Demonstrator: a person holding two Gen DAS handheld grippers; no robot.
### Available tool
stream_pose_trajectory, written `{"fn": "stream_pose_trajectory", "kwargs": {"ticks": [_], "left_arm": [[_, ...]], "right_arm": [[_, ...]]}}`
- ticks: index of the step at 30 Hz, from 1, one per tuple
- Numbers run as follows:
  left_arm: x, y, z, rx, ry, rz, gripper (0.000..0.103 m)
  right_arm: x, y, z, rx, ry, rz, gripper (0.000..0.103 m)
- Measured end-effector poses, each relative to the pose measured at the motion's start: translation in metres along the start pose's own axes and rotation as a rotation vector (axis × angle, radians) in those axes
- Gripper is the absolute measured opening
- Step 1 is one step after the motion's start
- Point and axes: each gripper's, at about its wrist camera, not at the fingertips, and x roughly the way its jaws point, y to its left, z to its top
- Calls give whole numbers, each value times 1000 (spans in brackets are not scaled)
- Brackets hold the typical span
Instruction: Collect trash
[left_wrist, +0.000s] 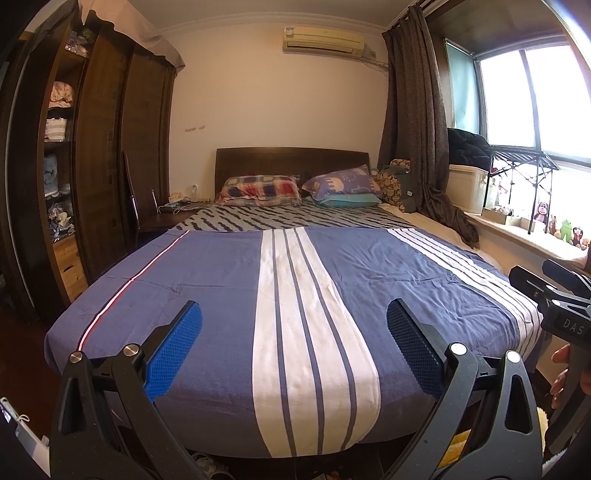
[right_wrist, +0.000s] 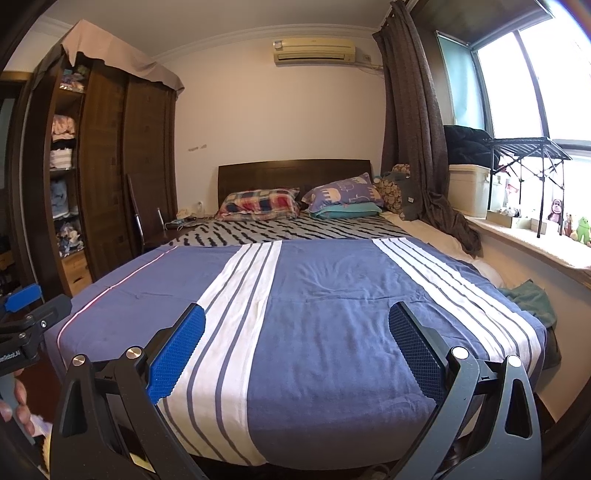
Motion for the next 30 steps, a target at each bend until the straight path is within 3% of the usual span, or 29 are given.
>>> {"fn": "stream_pose_trajectory", "kwargs": {"ticks": [22,30], "left_arm": [[5,-1,4,-8,20,-21,95],[12,2,9,-18,38,62,95]], "right_arm": [[7,4,-5,1,12,-1,100],[11,-2,-3,12,14,-6,100]]}}
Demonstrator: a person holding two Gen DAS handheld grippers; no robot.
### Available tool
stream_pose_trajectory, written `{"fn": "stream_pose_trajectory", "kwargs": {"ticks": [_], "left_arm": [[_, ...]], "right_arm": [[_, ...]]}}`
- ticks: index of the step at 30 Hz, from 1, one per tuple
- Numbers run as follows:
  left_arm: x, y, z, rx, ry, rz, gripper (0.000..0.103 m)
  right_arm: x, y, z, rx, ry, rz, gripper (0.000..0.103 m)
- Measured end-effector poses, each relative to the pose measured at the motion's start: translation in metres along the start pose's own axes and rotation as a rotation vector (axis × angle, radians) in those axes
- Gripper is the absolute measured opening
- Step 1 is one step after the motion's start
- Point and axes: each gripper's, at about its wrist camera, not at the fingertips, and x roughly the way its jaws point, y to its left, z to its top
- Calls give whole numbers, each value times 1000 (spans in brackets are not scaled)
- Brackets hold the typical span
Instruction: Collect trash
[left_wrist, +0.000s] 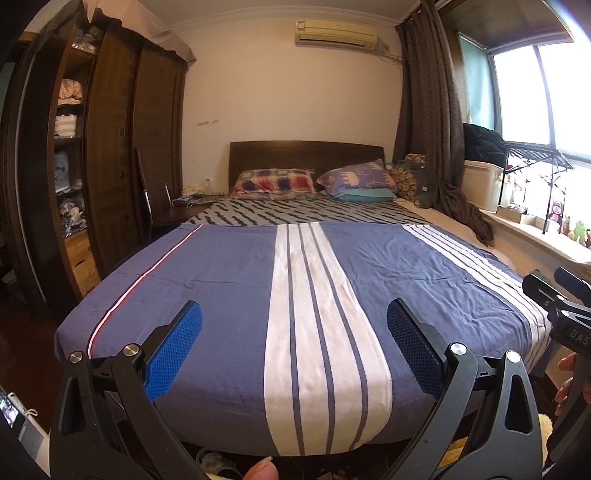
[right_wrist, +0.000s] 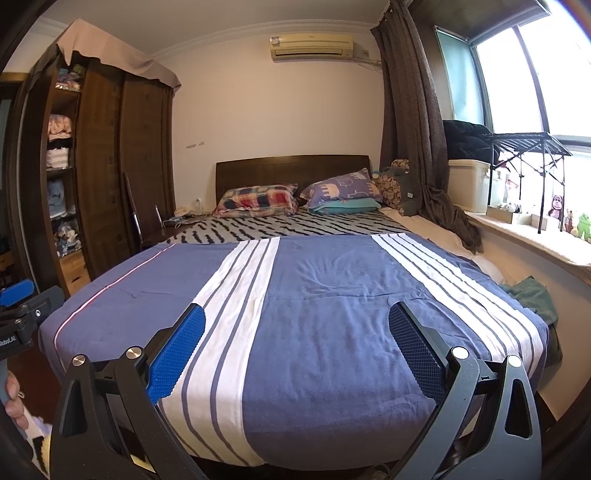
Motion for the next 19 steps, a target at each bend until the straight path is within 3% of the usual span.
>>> {"fn": "stream_pose_trajectory", "kwargs": {"ticks": [19], "left_arm": [[17,10,6,-27,42,12,95]], "right_arm": [[13,-3,5,-17,15,0,100]]}}
